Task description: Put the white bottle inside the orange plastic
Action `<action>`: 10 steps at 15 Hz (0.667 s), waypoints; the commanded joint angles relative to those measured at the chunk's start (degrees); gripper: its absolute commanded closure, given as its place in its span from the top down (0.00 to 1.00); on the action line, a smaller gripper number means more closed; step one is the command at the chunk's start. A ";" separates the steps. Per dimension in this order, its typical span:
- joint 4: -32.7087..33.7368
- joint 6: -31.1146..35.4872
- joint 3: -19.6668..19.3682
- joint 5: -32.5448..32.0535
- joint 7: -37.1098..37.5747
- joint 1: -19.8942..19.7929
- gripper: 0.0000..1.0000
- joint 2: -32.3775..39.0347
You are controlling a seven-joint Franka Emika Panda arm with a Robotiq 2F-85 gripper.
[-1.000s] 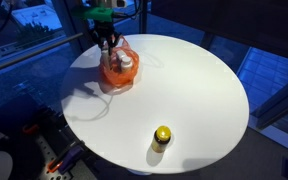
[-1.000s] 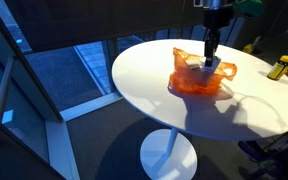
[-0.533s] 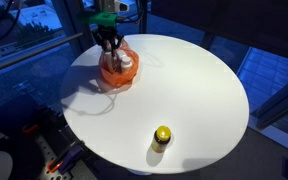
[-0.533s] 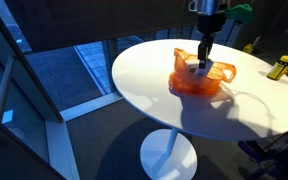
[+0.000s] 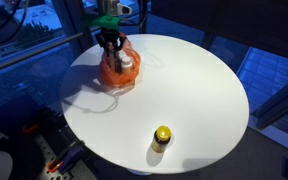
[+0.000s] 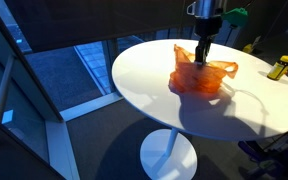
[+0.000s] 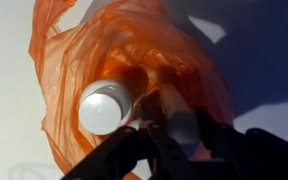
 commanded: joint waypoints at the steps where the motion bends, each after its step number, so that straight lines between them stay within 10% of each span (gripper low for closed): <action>1: 1.13 -0.98 -0.21 -0.53 -0.66 -0.19 0.68 0.06; 5: 1.00 -3.05 -0.63 -0.88 0.26 -0.04 0.98 -1.52; 10: 2.65 -8.24 -2.53 -1.87 5.73 0.38 1.00 -3.81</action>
